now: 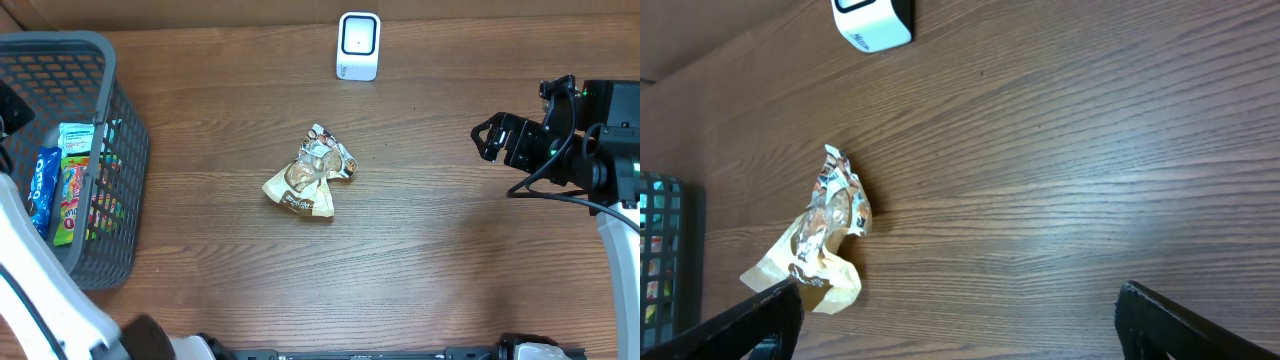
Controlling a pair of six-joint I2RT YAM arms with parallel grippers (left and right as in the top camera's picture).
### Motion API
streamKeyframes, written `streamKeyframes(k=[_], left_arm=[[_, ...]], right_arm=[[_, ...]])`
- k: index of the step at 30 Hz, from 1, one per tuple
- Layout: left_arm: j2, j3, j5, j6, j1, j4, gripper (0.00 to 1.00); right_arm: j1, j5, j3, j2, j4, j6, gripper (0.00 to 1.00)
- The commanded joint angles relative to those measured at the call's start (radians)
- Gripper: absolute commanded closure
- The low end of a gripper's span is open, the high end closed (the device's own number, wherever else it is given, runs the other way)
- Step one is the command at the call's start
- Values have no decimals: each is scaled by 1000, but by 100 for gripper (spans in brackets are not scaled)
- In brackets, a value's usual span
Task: Scan the item barcode
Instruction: 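Grasp the green Haribo gummy bag with the left gripper and lift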
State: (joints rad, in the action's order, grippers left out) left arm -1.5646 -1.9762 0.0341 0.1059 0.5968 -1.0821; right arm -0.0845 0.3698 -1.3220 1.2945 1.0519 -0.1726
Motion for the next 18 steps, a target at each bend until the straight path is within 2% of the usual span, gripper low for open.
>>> streamKeyframes(k=[1,5,9,13,18], left_arm=[[-33,14,100,-28,-20,-14,74],[-115,27,61,-8,-6,-14,32],[-238,27,-61,-36,28,-14,20],[-372,27,-32,-51,31,-19,1],[-526,27,-26,-51,31,-18,0]], right_arm=[[5,6,-27,-2,-7,-2,0],[5,6,-27,-2,-6,-3,0],[5,6,-27,-2,6,-2,0],[5,6,-27,-2,10,-3,0],[5,6,-27,-2,8,-3,0]])
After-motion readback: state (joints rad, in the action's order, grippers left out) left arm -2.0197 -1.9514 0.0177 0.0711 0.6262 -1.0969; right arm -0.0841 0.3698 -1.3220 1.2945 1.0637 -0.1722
